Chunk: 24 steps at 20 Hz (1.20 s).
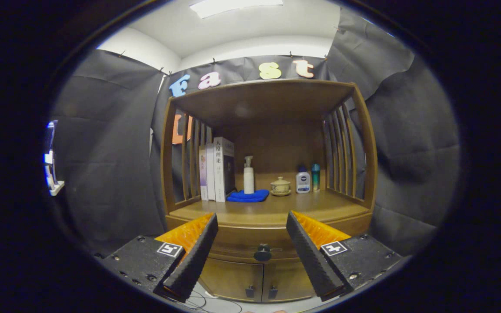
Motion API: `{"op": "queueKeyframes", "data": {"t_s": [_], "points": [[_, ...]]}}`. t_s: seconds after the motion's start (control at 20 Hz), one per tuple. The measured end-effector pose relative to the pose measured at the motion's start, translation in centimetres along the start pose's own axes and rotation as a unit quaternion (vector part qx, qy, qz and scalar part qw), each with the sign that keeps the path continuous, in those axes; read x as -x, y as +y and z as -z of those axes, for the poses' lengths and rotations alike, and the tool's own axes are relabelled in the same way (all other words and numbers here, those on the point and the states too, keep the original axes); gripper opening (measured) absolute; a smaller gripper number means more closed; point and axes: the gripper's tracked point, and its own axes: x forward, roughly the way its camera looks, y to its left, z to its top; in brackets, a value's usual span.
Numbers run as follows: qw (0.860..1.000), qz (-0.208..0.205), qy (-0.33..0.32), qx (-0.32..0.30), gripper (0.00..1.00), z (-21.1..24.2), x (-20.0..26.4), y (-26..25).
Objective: Pull open the drawer, take out the items inside it, and place them on the countertop above the cabinet.
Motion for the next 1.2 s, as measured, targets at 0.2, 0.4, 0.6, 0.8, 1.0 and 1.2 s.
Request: {"op": "queueKeyframes", "data": {"t_s": [0.2,0.4,0.6,0.8,1.0,1.2], "points": [[0.998,0.008,0.056,-0.007,1.00,5.0,-3.3,-0.8],[0.997,0.023,0.068,-0.007,0.97,7.2,-6.0,-1.6],[0.993,0.050,0.103,-0.005,0.86,10.4,-8.2,-2.6],[0.993,0.054,0.109,-0.010,0.76,11.7,-9.9,-2.6],[0.989,0.063,0.128,-0.028,0.65,13.3,-11.2,-3.1],[0.991,0.050,0.122,-0.025,0.57,14.0,-11.9,-2.7]]}}
